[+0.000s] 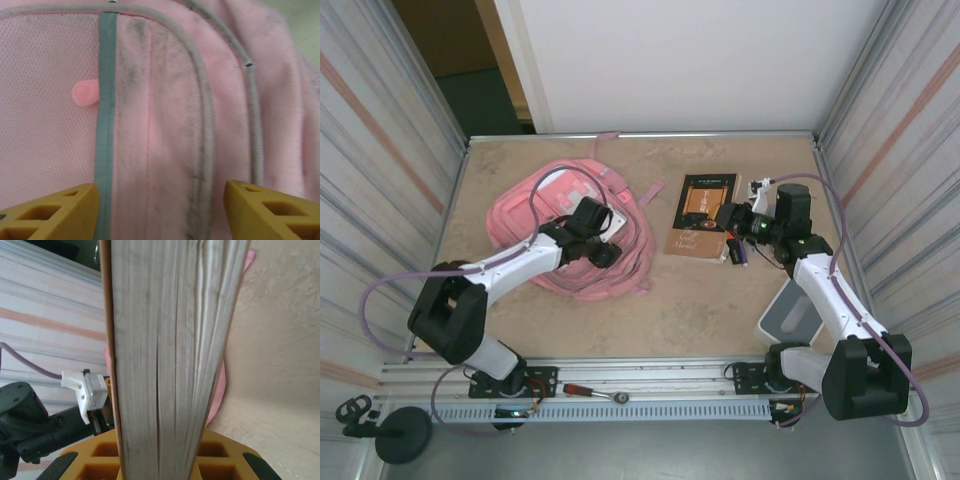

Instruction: Pack books, pencil case, and school supplies into a backpack

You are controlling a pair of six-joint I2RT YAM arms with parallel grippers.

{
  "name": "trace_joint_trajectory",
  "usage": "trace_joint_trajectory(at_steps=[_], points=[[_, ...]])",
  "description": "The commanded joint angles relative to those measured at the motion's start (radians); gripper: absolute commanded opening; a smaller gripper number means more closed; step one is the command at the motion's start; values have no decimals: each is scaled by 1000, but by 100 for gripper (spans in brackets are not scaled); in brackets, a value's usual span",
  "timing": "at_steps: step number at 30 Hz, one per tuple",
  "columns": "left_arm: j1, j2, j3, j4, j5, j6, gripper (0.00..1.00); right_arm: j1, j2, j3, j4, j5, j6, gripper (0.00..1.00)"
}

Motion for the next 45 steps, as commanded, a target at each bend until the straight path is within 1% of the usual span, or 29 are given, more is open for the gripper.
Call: trace_joint_trajectory(at_steps=[1, 6, 9, 11, 13, 15, 17, 20, 22, 24, 27, 30, 32, 34, 37, 40, 43, 45], points=[[1, 28, 44, -12, -50, 36, 61, 4, -23, -1, 70, -14, -14, 0], [2, 63, 66, 2, -52, 47, 50, 16, -45, -3, 32, -7, -28, 0], [1, 76, 69, 8, -29, 55, 48, 17, -66, -9, -4, 3, -46, 0], [2, 85, 72, 8, -36, 62, 47, 17, -81, -13, -28, 12, -60, 0], [2, 94, 74, 3, -61, 77, 41, 19, -90, -13, -51, 20, -74, 0], [-1, 90, 87, -24, -87, 79, 33, 20, -95, -17, -60, 27, -78, 0], [-1, 61, 90, -26, -76, 61, 25, 27, -89, -21, -60, 27, -78, 0], [3, -32, 68, 40, 49, 24, 17, 51, -72, -18, -69, 26, -87, 0], [10, -98, 48, 105, 143, -8, 10, 67, -58, -15, -72, 19, -91, 0], [23, -159, 36, 169, 238, -46, 0, 71, -41, -16, -53, -17, -76, 0], [72, -223, 25, 257, 390, -121, 0, 72, -28, -18, -31, -59, -47, 0], [150, -250, 51, 285, 562, -218, 0, 86, -30, -36, 21, -78, 8, 0], [197, -262, 59, 324, 663, -299, 0, 108, -28, -46, 48, -78, 43, 0], [230, -267, 58, 372, 738, -364, 0, 133, -27, -54, 58, -58, 59, 0], [266, -256, 78, 403, 816, -436, 0, 197, 5, -76, 135, 8, 120, 0], [280, -239, 104, 401, 850, -477, 0, 274, 92, -70, 255, 62, 193, 0], [289, -225, 113, 407, 871, -517, 0, 348, 184, -54, 392, 155, 269, 0], [293, -220, 110, 427, 885, -542, 0, 400, 255, -41, 497, 256, 325, 0]])
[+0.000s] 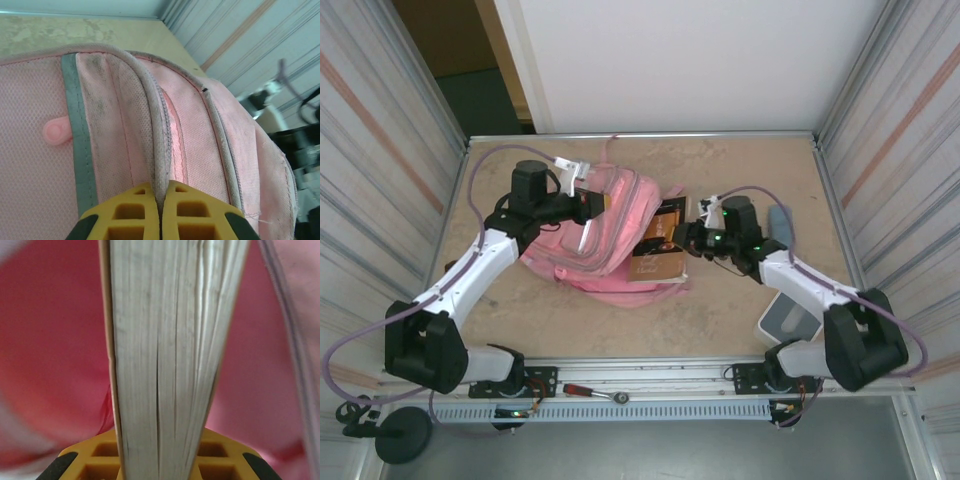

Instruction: Pack books, pencil case, and school supplies into a backpack

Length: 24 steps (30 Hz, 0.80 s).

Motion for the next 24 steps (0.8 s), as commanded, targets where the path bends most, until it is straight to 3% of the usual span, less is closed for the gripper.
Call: trace_joint_trajectory(at_steps=[1, 7, 9, 12, 14, 15, 17, 24], points=[[9, -15, 63, 168, 124, -80, 0, 71, 93, 34, 297, 169, 140, 0], [28, 1, 67, 194, 151, -123, 0, 213, 385, 191, 532, 409, 265, 0], [31, 6, 70, 202, 159, -134, 0, 243, 492, 274, 590, 433, 280, 1], [37, 16, 73, 207, 169, -145, 0, 265, 628, 397, 596, 434, 304, 11], [41, 21, 73, 208, 166, -150, 0, 266, 674, 446, 539, 421, 306, 33], [42, 22, 70, 210, 167, -151, 0, 261, 683, 446, 522, 413, 297, 43], [46, 24, 63, 218, 164, -152, 0, 250, 655, 400, 505, 408, 262, 50], [73, 26, 25, 223, 155, -130, 0, 192, 349, 161, 367, 309, 47, 59]])
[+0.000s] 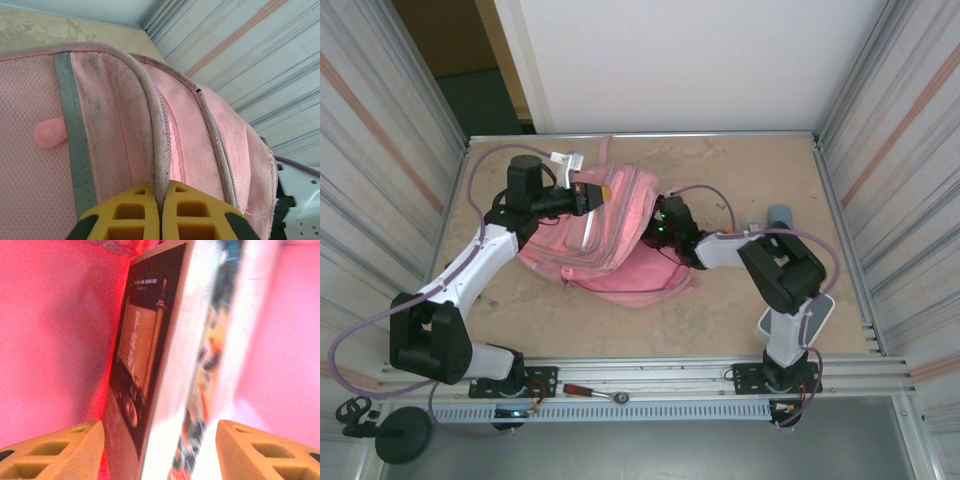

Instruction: Pack books, pencil case, and school supplies into a backpack

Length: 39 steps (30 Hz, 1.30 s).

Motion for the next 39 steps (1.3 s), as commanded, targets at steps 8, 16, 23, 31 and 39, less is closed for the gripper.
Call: trace_joint_trajectory(at_steps=[8, 16, 23, 31, 39], points=[[47, -11, -38, 144, 85, 43, 0, -47, -588, -232, -572, 202, -435, 67], [47, 10, -46, 133, 96, 75, 0, -116, -459, -260, -589, 109, -424, 67], [32, 101, -9, 81, -18, 66, 0, -60, -318, -201, -481, 96, -394, 19], [-74, 171, 28, 65, -201, -1, 0, -194, -214, -26, -572, 36, -496, 0], [-189, 328, 129, 93, -315, -73, 15, -396, 36, 355, -704, -171, -582, 6]])
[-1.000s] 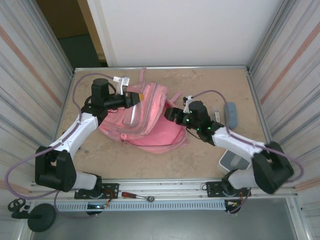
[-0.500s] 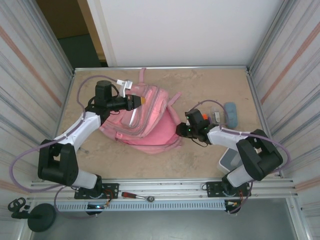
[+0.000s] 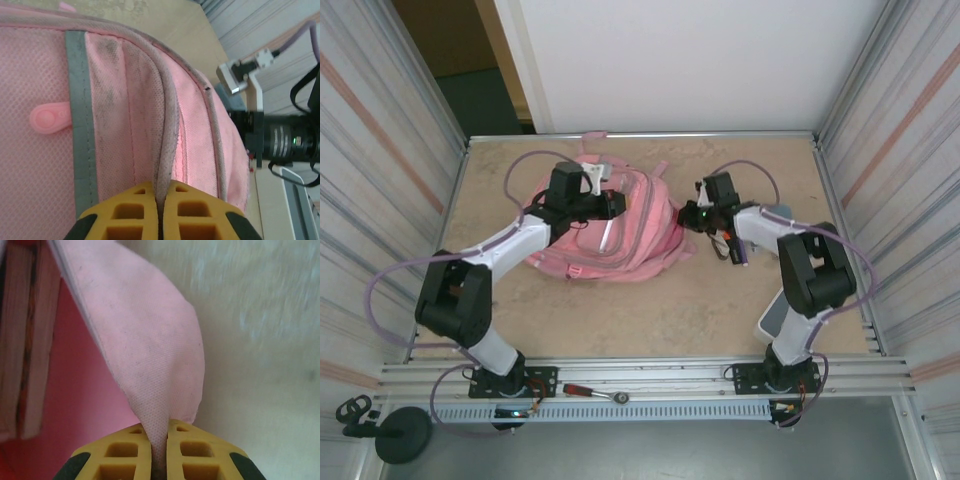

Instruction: Pack books, pencil case, and school supplies into a backpack

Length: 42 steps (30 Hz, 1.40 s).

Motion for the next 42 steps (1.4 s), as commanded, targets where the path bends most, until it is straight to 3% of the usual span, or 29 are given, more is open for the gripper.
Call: trace_joint_trajectory(at_steps=[1, 4, 7, 9, 13, 18, 21, 26, 29, 31, 33, 36, 42], points=[[-34, 83, 105, 1, -13, -24, 19, -83, 88, 185, -64, -96, -72, 10], [-44, 74, 153, -94, -24, 102, 35, -126, 134, 294, -161, -138, -114, 22], [-44, -49, 68, -126, -146, 283, 52, -147, 89, 291, -219, -86, -165, 32], [-46, -145, -12, -150, -249, 409, 58, -146, 26, 246, -248, -18, -198, 35], [-51, -334, -197, -158, -443, 615, 63, -106, -151, 51, -178, -22, -178, 43], [-73, -520, -399, -107, -600, 759, 65, 76, -325, -196, -83, 59, -101, 57], [-80, -601, -489, -41, -619, 786, 67, 183, -371, -317, -17, 162, -1, 72], [-83, -661, -566, 31, -580, 833, 69, 237, -281, -374, 201, 112, 143, 81], [-84, -655, -574, 6, -546, 901, 71, 251, -188, -301, 233, 101, 179, 73], [-86, -647, -577, -24, -527, 958, 71, 249, -147, -259, 188, 144, 184, 57], [-87, -645, -580, -58, -520, 996, 71, 237, -147, -261, 195, 166, 186, 34], [-103, -645, -605, -75, -510, 1082, 71, 198, -185, -262, 183, 169, 169, 14], [-155, -597, -647, -96, -442, 1297, 71, 105, -207, -176, 82, 50, 80, 1]])
